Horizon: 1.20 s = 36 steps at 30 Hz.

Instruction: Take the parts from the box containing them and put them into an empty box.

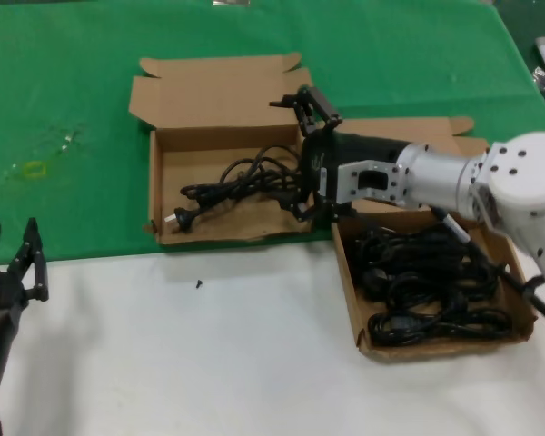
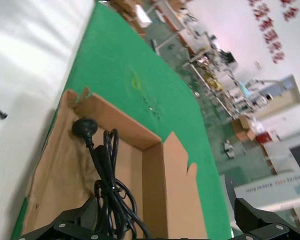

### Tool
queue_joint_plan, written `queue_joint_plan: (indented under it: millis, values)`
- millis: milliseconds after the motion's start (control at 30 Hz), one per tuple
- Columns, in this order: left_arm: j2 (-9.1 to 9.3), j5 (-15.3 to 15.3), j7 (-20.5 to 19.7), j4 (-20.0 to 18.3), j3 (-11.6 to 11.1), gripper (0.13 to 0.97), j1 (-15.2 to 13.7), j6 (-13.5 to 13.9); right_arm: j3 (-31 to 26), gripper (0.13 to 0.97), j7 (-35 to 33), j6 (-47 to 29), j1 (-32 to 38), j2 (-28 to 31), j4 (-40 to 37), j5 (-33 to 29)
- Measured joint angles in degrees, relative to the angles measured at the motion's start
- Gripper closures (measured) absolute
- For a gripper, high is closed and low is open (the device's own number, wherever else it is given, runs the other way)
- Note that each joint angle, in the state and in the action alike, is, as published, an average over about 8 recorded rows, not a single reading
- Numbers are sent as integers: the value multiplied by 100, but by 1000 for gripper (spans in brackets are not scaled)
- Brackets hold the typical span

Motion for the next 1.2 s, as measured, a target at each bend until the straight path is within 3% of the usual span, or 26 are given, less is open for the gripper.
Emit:
queue_joint_plan:
  millis: [233, 367, 933, 1200]
  values:
    - [0, 0, 0, 0, 0, 741, 0, 0, 211, 129, 458, 429, -514, -11, 397, 162]
    - [0, 0, 2, 0, 0, 741, 0, 0, 334, 129, 727, 681, -812, -17, 630, 258]
    - [0, -1, 1, 0, 0, 327, 0, 0, 852, 129, 1852, 1734, -2069, -44, 1606, 657]
    - [0, -1, 1, 0, 0, 212, 0, 0, 1096, 129, 2382, 2231, -2662, -57, 2066, 845]
